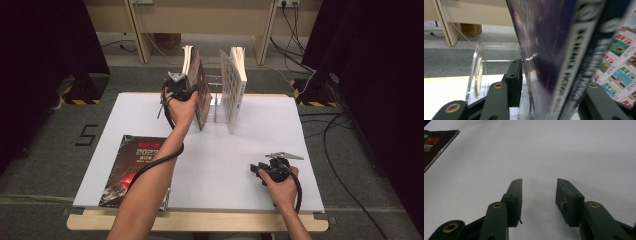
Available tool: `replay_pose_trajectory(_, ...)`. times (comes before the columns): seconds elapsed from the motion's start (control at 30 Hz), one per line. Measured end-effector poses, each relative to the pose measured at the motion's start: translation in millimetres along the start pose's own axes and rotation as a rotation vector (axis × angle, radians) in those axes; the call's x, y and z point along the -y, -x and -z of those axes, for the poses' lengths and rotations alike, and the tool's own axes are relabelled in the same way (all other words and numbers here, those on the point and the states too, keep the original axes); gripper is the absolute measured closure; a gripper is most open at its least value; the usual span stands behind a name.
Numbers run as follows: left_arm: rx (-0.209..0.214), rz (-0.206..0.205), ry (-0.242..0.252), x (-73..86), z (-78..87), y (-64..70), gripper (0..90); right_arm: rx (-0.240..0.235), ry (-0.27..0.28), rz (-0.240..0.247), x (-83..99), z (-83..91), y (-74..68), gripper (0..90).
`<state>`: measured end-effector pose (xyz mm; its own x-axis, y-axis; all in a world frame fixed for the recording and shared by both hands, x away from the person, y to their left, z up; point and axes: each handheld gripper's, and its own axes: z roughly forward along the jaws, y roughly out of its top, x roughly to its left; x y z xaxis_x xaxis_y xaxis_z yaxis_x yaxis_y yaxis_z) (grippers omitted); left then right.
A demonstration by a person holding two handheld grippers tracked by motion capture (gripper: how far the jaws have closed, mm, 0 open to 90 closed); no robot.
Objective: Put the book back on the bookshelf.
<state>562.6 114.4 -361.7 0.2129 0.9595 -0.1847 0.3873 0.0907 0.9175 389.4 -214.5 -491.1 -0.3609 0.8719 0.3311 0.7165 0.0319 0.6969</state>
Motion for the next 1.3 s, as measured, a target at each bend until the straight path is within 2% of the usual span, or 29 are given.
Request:
replay_pose_trajectory(0.17, -0.024, -0.063, -0.016, -4.1, -2.0, 5.4, 73.4, -0.003, -0.002, -0.006, -0.1, 0.1, 0.2, 57.0)
replay_pose_trajectory(0.27, -0.021, -0.1, -0.013, -4.1, -1.9, 8.2, 75.3, -0.001, -0.001, -0.005, 0.1, 0.2, 0.1, 57.0)
replay_pose_trajectory(0.33, -0.028, -0.133, -0.001, -2.9, -1.9, 11.6, 75.5, -0.004, 0.0, -0.013, 0.2, 0.2, -0.1, 57.1)
replay_pose_trajectory(0.43, -0.049, -0.208, 0.033, 1.0, -1.1, 20.4, 75.7, -0.003, 0.001, -0.007, 0.0, 0.1, 0.6, 57.2)
replay_pose_trajectory(0.5, -0.065, -0.223, 0.064, 6.1, -0.7, 24.8, 75.6, -0.004, 0.002, -0.004, 0.0, -0.1, 1.3, 57.2)
replay_pose_trajectory(0.57, -0.071, -0.228, 0.077, 8.8, -0.2, 27.7, 75.6, -0.004, 0.002, -0.005, 0.1, 0.2, 1.4, 57.2)
replay_pose_trajectory(0.67, -0.077, -0.213, 0.092, 11.1, 0.3, 27.7, 75.0, -0.003, 0.002, -0.003, 0.2, 0.3, 1.6, 57.2)
replay_pose_trajectory(0.77, -0.093, -0.216, 0.09, 12.6, 1.2, 26.8, 72.1, -0.002, 0.002, 0.001, 0.2, 0.3, 1.4, 57.2)
replay_pose_trajectory(0.87, -0.081, -0.194, 0.081, 14.2, 2.2, 24.4, 67.6, -0.001, 0.0, -0.004, 0.0, 0.3, 0.8, 57.2)
replay_pose_trajectory(0.93, -0.085, -0.203, 0.078, 15.8, 2.8, 22.6, 66.6, -0.001, 0.0, -0.011, 0.2, 0.4, -0.1, 57.0)
replay_pose_trajectory(1.3, -0.068, -0.188, 0.066, 22.4, 4.8, 18.4, 60.3, -0.001, 0.002, -0.004, 0.3, 0.3, 0.3, 56.8)
